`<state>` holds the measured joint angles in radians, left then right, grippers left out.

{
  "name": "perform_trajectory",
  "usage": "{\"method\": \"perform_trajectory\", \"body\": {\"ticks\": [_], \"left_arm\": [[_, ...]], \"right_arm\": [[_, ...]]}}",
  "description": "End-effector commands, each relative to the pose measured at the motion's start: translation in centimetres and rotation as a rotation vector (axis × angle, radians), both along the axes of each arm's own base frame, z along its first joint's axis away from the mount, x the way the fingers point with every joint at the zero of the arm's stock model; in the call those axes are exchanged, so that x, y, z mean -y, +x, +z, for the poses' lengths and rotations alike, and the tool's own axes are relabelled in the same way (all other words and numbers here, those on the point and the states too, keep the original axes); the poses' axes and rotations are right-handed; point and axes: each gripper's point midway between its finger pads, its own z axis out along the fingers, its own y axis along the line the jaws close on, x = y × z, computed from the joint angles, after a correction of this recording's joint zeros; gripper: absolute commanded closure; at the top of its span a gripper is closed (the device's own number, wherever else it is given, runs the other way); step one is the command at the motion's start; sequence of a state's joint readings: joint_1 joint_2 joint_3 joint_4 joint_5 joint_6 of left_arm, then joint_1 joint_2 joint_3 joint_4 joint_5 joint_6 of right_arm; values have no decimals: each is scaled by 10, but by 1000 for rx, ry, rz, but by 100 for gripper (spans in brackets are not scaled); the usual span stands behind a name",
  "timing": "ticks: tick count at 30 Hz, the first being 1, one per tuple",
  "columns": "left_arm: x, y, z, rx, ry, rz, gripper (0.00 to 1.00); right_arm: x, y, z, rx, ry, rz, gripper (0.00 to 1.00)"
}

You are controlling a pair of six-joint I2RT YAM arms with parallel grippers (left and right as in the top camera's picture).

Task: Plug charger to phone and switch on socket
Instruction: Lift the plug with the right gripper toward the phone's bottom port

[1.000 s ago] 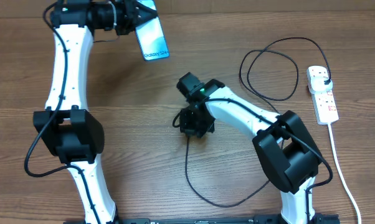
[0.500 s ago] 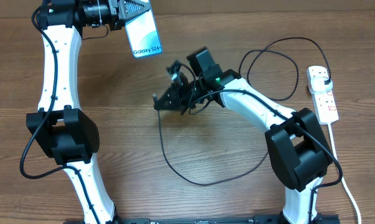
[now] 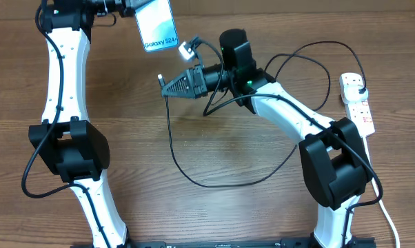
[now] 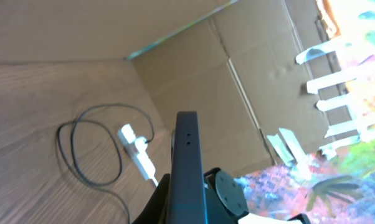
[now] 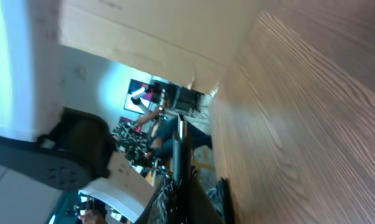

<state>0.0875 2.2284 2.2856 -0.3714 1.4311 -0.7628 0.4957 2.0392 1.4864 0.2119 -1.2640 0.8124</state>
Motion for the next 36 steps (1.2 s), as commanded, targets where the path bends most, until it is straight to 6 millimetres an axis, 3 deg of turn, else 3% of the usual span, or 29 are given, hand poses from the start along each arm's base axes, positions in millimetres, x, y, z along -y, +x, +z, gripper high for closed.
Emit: {"method": "perform_trajectory", "body": {"ticks": [1,13,21,36], "left_arm": [[-1,-10,32,-32,-31,-10,96],[-4,1,33,-51,-31,57,96],[-2,-2,33,17,-15,35,96],[4,-7,24,-7,-8,11,96]], "right_arm": [[9,1,40,-17,45,-3,96],[23,22,59,49,100,-75,96],[24,21,76,95,149,-72,96],[24,21,79,114,158,-72,96]]}}
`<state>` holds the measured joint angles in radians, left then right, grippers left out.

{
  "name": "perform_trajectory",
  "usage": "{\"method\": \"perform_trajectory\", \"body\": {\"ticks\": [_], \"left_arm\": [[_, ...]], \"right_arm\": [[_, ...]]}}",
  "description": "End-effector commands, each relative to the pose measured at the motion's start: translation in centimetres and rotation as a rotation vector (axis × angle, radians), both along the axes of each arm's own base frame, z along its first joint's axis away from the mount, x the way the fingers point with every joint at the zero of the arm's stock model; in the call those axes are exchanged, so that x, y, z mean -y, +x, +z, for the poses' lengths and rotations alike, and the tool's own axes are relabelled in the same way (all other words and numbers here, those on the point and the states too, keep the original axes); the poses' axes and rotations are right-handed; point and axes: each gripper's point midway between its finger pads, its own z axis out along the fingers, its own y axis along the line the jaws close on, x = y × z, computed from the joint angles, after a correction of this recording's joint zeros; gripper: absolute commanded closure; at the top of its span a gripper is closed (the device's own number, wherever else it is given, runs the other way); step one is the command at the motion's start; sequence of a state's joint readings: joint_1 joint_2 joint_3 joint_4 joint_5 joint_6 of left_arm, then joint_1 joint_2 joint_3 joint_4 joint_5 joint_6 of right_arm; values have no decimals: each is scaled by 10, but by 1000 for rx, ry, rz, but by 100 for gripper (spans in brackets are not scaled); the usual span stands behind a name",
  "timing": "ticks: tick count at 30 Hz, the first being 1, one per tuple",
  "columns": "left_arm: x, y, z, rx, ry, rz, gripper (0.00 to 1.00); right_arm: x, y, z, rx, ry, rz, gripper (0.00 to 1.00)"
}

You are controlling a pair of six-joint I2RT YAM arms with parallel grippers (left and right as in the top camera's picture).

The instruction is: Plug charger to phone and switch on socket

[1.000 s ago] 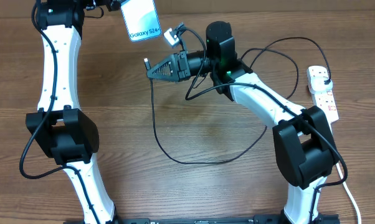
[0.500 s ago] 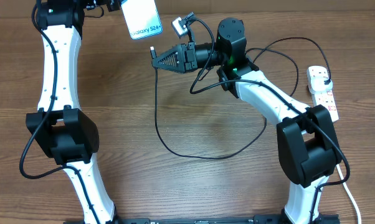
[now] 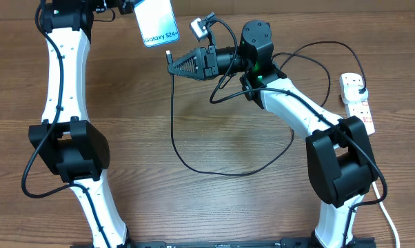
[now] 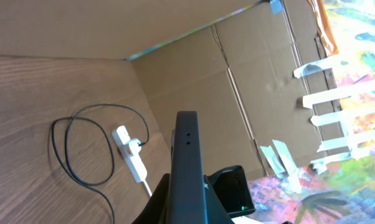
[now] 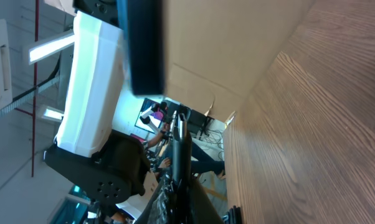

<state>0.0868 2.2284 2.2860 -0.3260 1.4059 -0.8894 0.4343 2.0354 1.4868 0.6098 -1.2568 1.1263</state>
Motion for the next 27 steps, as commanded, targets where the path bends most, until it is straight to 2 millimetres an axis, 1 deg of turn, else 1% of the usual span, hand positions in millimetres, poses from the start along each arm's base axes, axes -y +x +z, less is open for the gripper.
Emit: {"method": "perform_trajectory", "body": {"ticks": [1,5,12,16,23,27], "left_arm": [[6,-12,19,60,13,-13,96],[12,-12,15,40,16,-11,96],[11,-6,13,11,21,24,96],[9,-3,6,-42,28,55,96],[8,-4,6,-38,26,50,96],[10,-9,9,-24,18,15,96]], "right_arm": [[3,-7,30,74,35,2,96],[3,-7,32,93,43,1,96],[3,-8,31,107,44,2,96],[4,-10,31,131,46,15,96],[4,-13,29,147,43,34,96],[5,-18,28,175,44,62,96]]}}
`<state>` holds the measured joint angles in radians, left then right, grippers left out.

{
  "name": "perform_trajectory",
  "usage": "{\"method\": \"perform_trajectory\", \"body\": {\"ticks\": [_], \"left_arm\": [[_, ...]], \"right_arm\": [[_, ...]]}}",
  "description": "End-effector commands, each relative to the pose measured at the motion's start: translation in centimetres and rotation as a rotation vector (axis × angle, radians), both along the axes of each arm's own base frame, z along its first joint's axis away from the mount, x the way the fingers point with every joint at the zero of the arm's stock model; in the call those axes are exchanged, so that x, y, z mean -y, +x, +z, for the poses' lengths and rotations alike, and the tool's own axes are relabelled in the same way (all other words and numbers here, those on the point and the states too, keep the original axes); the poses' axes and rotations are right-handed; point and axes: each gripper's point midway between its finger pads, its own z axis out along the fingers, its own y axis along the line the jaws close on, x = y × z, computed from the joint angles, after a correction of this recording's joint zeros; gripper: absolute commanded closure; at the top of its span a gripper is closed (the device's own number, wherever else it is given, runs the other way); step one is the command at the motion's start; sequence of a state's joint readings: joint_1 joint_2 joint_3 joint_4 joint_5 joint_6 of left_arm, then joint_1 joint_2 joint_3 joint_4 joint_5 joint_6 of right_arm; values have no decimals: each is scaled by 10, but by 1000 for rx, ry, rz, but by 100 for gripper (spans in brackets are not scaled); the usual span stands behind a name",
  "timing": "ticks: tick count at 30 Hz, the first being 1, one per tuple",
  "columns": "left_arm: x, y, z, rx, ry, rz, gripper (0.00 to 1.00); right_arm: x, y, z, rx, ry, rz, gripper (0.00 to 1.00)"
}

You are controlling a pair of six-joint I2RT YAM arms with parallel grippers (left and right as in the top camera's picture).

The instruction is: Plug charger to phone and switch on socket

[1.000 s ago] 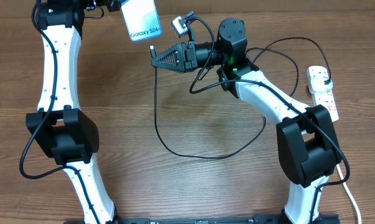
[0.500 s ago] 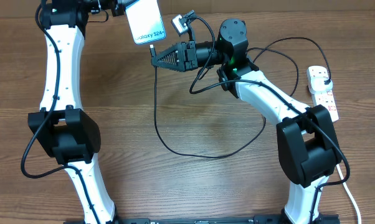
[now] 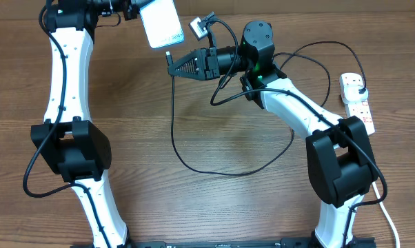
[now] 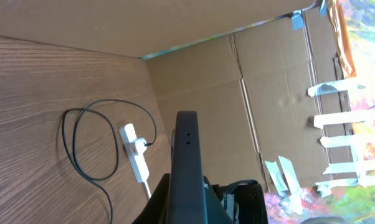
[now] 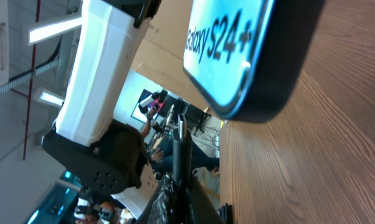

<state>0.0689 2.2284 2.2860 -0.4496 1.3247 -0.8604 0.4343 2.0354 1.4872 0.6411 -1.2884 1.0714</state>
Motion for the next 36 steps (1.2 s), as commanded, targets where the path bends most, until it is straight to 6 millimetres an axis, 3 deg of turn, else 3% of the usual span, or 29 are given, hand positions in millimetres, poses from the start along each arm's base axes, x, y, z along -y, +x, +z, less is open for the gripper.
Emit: {"method": "perform_trajectory", "body": {"ticks": [1,10,17,25,36], "left_arm": [[4,-17,26,73,-11,-53,96],[7,-29,31,75,-39,-127,96],[8,-29,30,124,-24,-126,96],[6,-22,13,53,11,-61,96],[6,-23,11,26,6,-60,96]], "right_arm": [[4,-13,25,98,27,40,96],[5,-17,24,114,26,65,96],[5,-17,24,114,26,64,96],[5,-17,24,116,27,63,96],[7,-15,23,115,25,59,96]]}}
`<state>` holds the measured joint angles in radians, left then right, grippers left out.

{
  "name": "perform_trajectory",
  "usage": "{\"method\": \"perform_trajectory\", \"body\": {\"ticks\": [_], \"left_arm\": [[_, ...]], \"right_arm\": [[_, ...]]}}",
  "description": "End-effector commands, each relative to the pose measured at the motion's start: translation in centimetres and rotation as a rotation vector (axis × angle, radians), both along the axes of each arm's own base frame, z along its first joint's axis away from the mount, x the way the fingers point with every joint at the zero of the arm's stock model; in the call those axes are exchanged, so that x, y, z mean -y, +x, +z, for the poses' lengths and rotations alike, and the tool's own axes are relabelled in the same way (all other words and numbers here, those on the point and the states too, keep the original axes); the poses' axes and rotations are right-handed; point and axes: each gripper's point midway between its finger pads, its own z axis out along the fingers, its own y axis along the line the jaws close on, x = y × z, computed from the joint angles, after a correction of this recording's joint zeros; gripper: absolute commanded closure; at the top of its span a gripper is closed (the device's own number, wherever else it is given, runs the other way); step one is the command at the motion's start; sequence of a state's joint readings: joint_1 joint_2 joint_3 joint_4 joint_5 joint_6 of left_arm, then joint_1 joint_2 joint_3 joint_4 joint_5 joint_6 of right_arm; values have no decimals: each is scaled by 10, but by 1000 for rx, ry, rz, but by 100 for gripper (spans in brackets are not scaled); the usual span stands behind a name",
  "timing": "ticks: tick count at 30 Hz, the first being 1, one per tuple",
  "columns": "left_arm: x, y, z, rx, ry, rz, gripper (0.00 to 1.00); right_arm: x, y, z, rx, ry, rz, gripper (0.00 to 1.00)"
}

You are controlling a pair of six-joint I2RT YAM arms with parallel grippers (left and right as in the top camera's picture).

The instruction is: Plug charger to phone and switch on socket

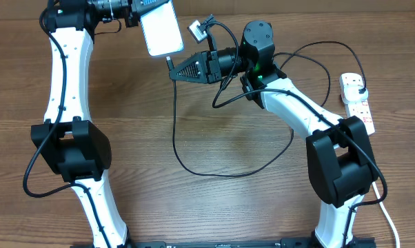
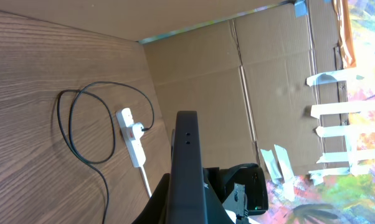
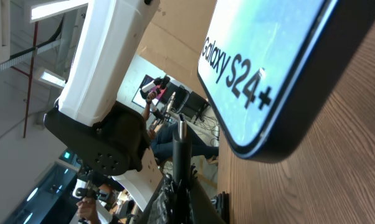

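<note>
The phone [image 1: 159, 31], its light screen reading Galaxy S24+ [image 3: 268, 68], hangs above the table's far left with my left gripper [image 1: 129, 13] shut on its upper end. In the left wrist view only its dark edge [image 2: 187, 155] shows. My right gripper [image 1: 173, 71] is shut on the charger plug [image 1: 169, 60], whose tip [image 3: 181, 132] points up just below and beside the phone's bottom end, a small gap apart. The black cable [image 1: 194, 172] loops over the table to the white socket strip [image 1: 357, 102] at the far right.
A cardboard wall [image 2: 200, 68] stands behind the table. Cable loops [image 1: 311, 58] lie between my right arm and the socket strip [image 2: 130, 138]. The brown wooden table [image 1: 214, 213] stretches toward the front.
The phone has come a little lower and closer to the plug; it fills more of the right wrist view. My right gripper has barely shifted and still holds the plug.
At first my right gripper held the plug lower, well below the phone held at the far left. Then the plug stood raised beside the phone's bottom end. After that the phone had tilted and shifted toward it, and now its bottom edge hangs just above the plug tip.
</note>
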<state>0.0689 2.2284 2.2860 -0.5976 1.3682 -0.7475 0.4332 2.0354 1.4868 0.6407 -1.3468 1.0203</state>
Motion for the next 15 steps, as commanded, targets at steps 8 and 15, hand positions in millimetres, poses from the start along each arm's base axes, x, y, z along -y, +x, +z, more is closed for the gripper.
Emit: {"method": "perform_trajectory", "body": {"ticks": [8,15], "left_arm": [[4,-9,23,65,4,-10,96],[2,-9,23,70,6,-7,96]], "right_arm": [[3,-1,9,23,-13,-15,96],[4,-7,9,67,-4,19,96]]}}
